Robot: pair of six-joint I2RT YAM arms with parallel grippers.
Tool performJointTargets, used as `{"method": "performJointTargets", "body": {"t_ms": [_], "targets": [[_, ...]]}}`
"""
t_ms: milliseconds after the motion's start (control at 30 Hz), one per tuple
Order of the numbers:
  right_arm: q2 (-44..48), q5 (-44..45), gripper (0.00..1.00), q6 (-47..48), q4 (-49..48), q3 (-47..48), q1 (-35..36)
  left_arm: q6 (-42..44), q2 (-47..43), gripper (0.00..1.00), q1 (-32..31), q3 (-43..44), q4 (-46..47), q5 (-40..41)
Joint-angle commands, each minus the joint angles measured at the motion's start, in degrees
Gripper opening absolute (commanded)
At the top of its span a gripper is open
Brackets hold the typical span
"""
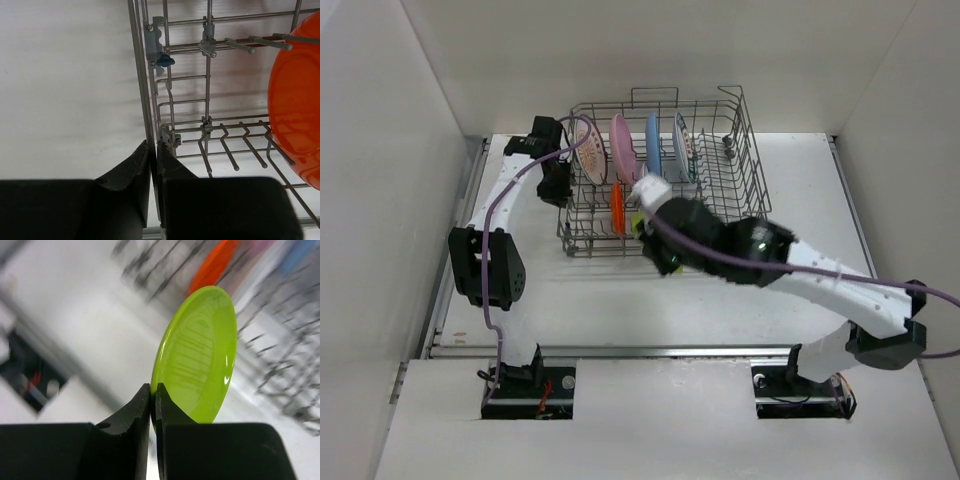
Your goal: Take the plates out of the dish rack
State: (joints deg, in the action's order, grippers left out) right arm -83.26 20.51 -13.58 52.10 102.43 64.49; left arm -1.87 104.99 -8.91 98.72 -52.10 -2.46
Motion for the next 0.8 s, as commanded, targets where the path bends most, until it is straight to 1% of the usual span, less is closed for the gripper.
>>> {"method": "performJointTargets", "body": {"t_ms": [0, 133, 233, 300, 333, 367, 467, 500, 567, 600, 633, 667, 700, 733, 767], "targets": [[-4.3, -1.7, 0.0, -5.1, 8.5, -6.6, 8.7, 2.0, -0.7, 0.0, -0.1, 4.6, 0.0, 2.6], [-10.6, -2.4, 0.0, -9.4, 9.1, -8.4, 14.3, 2.6, -1.3, 0.04, -0.1, 6.6, 0.0, 4.3], [-12.6, -1.4, 0.0, -9.4, 7.8, -10.8, 15.1, 4.0, -1.3, 0.1, -0.1, 9.6, -0.7, 4.9], [-15.9, 1.7, 0.0, -9.9, 5.0, -13.6, 15.1, 4.5, -1.3, 0.17, -0.1, 12.0, -1.4, 5.4], [-15.9, 1.7, 0.0, -9.9, 4.2, -13.7, 15.1, 4.5, -1.8, 0.17, -0.1, 12.0, -1.4, 5.4], [-18.5, 3.6, 0.0, -10.8, 3.7, -14.4, 14.3, 5.0, -1.8, 0.23, -0.1, 13.4, -2.0, 6.0], [-23.0, 6.9, 0.0, -12.3, 2.5, -13.8, 13.2, 5.0, -3.0, 0.3, -0.1, 15.1, -2.7, 6.0], [-25.0, 7.9, 0.0, -12.9, 2.0, -13.3, 13.2, 5.6, -3.6, 0.37, -0.1, 15.1, -2.7, 6.0], [-26.4, 8.8, 0.0, -13.7, -0.4, -13.3, 13.2, 6.1, -4.5, 0.45, -0.1, 15.1, -2.7, 5.4], [-27.6, 8.8, 0.03, -13.7, -1.2, -13.3, 13.2, 6.1, -5.3, 0.49, -0.1, 15.1, -2.7, 5.4], [-28.1, 8.8, 0.1, -13.7, -2.7, -13.3, 13.2, 6.7, -5.8, 0.53, -0.8, 15.8, -3.2, 4.3], [-28.6, 8.8, 0.1, -13.7, -2.7, -13.3, 13.2, 7.7, -5.8, 0.56, -1.5, 15.8, -3.2, 3.6], [-29.1, 7.5, 0.18, -13.1, -4.0, -13.3, 12.7, 8.4, -5.8, 0.59, -2.1, 17.0, -4.1, 2.6], [-29.8, 7.0, 0.24, -13.0, -4.5, -13.3, 12.7, 9.0, -6.5, 0.62, -2.8, 17.0, -4.8, 1.7], [-30.5, 7.0, 0.28, -13.0, -4.5, -13.3, 12.7, 9.5, -6.5, 0.69, -3.5, 18.0, -5.3, -0.4]]}}
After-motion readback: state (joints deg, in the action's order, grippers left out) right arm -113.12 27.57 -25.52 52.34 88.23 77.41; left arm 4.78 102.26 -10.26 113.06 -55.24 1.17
